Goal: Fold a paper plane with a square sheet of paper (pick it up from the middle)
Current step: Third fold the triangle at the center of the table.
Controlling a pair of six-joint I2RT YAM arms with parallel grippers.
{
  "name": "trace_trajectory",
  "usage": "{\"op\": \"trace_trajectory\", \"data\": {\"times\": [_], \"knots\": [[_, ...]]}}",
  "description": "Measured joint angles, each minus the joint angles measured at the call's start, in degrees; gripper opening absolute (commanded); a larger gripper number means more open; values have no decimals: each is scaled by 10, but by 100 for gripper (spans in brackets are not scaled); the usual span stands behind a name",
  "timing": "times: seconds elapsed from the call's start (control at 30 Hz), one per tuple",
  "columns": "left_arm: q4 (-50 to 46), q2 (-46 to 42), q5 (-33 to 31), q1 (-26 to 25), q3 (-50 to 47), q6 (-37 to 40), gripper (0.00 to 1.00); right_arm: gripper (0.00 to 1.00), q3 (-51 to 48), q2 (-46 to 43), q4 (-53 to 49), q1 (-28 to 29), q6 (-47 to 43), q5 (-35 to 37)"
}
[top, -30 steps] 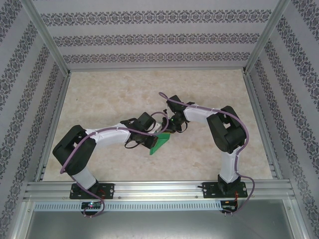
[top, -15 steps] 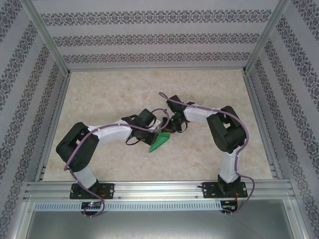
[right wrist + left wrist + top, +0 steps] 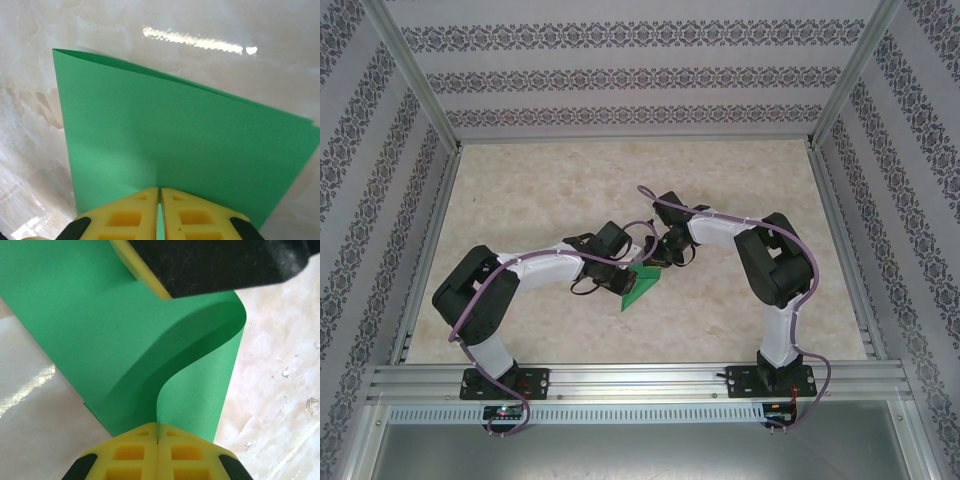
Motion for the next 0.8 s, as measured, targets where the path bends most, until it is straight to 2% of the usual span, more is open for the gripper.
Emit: {"op": "trace_trajectory", "data": {"times": [0.2,0.8], "knots": [[-1,0,-23,0,0,-1,1,12,0,0,0,0,0,0],[0,2,-34,0,0,-1,1,12,0,0,2,0,0,0]]}}
